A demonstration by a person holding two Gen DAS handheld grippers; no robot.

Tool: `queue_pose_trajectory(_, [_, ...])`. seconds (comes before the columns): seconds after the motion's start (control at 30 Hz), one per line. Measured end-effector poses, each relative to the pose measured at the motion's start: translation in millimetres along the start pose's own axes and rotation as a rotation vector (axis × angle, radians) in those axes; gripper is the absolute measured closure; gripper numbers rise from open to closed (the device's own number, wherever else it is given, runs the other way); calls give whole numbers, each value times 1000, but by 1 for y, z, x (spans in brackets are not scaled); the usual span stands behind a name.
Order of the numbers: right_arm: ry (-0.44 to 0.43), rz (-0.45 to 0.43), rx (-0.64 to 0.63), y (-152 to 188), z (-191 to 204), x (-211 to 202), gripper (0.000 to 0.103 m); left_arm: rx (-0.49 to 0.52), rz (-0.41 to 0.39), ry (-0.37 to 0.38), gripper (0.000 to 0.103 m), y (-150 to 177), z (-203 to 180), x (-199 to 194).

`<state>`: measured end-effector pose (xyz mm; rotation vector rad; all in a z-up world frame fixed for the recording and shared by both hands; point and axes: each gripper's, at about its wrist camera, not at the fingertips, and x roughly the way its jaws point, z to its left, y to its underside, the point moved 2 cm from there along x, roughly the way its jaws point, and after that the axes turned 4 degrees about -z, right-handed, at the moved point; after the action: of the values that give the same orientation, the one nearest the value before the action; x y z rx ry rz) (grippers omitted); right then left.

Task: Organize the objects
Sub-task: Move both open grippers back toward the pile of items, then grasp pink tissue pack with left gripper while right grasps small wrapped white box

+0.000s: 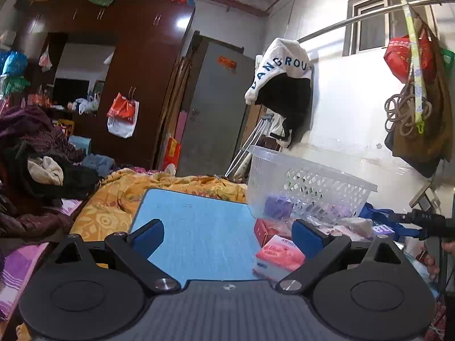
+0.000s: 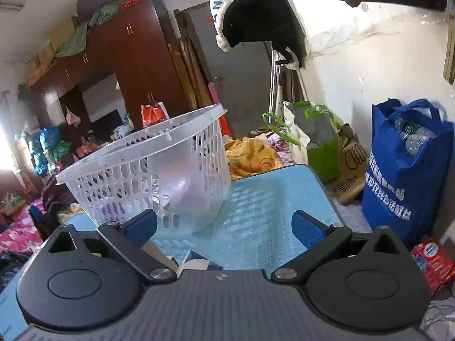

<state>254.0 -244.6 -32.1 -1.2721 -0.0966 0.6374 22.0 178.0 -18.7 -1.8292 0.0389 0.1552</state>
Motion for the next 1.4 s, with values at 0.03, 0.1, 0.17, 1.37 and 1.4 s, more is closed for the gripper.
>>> queue_pose_trajectory(0.03, [0, -7, 13, -1, -2, -1, 0, 4, -8, 5, 5, 1, 0, -3])
queue_pose_trajectory(0.1, [-4, -15, 25, 0, -2, -3, 0, 9, -26, 24, 5, 0, -2, -8])
queue_pose_trajectory(0.17, [4, -18, 20, -1, -1, -3, 0, 8, -41, 41, 5, -1, -4, -11])
queue_pose_trajectory(1.37, [22, 170, -398, 45, 63, -10, 46, 279, 411, 59, 12, 24, -72, 96])
queue_pose_trajectory(1.4, [28, 167, -403, 46, 64, -11, 49, 285, 429, 52, 22, 25, -73, 99])
